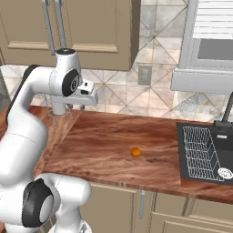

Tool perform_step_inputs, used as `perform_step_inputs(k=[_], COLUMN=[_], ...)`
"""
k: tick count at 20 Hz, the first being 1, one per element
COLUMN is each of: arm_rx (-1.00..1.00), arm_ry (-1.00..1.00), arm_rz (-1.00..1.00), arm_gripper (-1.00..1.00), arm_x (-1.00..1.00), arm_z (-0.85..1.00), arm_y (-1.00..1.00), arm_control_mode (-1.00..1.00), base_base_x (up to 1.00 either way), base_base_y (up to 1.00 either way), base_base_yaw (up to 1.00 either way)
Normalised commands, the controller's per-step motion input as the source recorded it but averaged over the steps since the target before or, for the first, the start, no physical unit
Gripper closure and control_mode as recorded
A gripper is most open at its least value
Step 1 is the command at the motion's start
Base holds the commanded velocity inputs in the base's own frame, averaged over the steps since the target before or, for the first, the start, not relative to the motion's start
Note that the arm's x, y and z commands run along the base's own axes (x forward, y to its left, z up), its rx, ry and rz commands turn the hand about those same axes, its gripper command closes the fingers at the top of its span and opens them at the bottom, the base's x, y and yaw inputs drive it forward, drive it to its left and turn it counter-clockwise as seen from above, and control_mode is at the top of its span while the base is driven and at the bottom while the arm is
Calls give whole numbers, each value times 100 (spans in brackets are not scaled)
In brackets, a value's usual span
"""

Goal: Open the cabinet. Pick the soap dispenser and place it next to the sink. Then close the cabinet.

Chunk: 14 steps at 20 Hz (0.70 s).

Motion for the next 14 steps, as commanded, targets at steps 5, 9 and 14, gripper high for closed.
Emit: perform_step_inputs(k=[5,9,14], arm_rx=[0,0,0], arm_ry=[0,-6,-13], arm_rz=[3,2,0], arm_gripper=[-100,-100,-100], arm_x=[-9,-22,-27], arm_z=[0,8,29], arm_y=[6,24,26], arm_control_mode=[-100,-100,-100], base_base_x=[0,0,0], base_base_y=[0,0,0], base_base_yaw=[0,0,0])
